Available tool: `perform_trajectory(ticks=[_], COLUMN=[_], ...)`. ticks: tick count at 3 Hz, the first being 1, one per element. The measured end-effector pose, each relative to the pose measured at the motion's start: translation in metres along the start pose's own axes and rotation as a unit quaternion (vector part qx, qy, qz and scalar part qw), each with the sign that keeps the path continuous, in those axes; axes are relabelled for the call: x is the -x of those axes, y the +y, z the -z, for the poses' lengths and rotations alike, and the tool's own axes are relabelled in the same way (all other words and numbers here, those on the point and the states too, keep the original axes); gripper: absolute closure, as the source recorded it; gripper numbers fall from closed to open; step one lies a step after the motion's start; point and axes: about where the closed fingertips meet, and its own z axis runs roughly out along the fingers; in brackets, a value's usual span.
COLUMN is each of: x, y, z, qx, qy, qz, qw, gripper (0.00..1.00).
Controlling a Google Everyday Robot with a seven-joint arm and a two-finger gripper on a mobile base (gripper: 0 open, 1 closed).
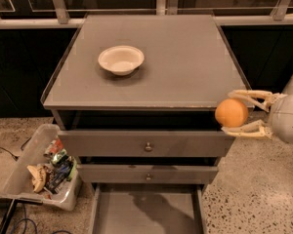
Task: Pick orange from bottom drawer and place on counter
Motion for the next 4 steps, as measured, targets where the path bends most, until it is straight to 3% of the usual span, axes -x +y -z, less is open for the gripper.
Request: perform_trajectory(ticks=[1,2,3,4], x=[0.013,0.031,0.04,0.034], y=[-0.017,-0.052,-0.086,-0.104], z=[-0.021,-0.056,-0.096,-0.136], qx=[0.009,0.0,-0.018,-0.03], qy=[-0.015,-0.032,-0.045,-0.045], qz=[0.021,0.033,0.007,-0.049], qw=[0.9996,0.999,0.9988,0.9973], gripper=[1.0,1.0,1.0,1.0])
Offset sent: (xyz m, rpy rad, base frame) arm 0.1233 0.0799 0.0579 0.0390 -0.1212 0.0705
